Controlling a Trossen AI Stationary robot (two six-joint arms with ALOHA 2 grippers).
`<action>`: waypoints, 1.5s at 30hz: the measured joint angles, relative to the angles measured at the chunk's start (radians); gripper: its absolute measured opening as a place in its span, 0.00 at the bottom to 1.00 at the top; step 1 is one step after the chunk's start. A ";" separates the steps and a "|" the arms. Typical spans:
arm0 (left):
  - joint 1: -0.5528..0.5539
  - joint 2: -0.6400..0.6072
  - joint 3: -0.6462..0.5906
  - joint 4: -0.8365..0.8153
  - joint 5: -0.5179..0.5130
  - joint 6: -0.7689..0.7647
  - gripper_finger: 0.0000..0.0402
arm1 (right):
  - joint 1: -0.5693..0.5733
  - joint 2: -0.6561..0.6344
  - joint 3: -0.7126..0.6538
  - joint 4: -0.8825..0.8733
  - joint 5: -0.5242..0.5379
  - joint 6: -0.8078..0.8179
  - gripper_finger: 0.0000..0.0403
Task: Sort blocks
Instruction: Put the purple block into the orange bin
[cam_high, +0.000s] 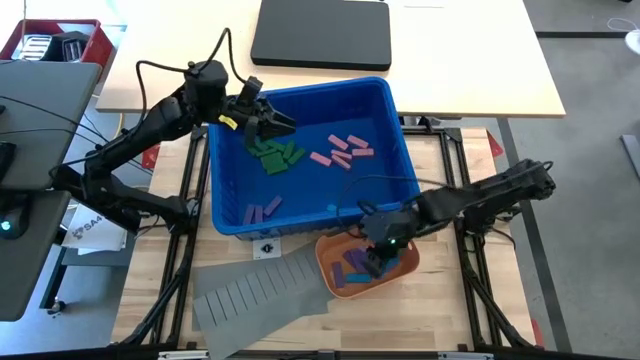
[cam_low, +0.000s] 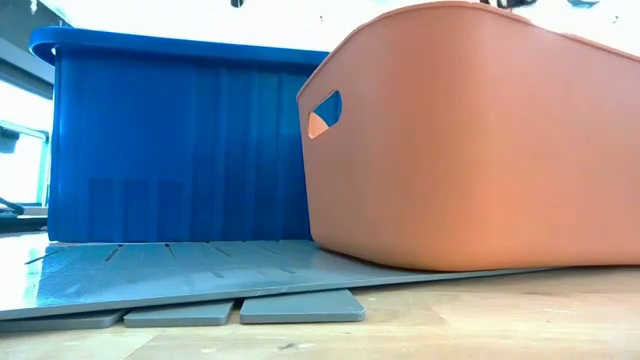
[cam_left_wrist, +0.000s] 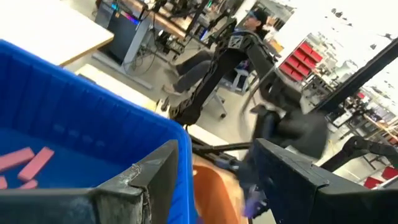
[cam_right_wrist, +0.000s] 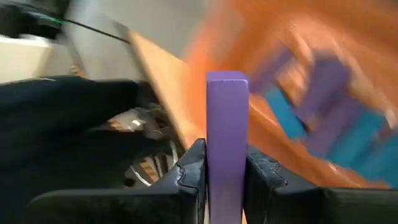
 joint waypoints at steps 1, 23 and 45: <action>-0.001 0.001 0.000 -0.011 0.000 0.000 0.51 | -0.001 0.002 -0.052 0.015 -0.012 0.029 0.14; -0.003 0.002 0.000 -0.172 -0.013 -0.026 0.51 | -0.034 -0.001 -0.560 0.296 0.027 0.316 0.19; -0.056 0.073 0.000 -0.428 -0.068 0.155 0.48 | -0.033 -0.287 -0.560 0.411 0.000 0.383 0.30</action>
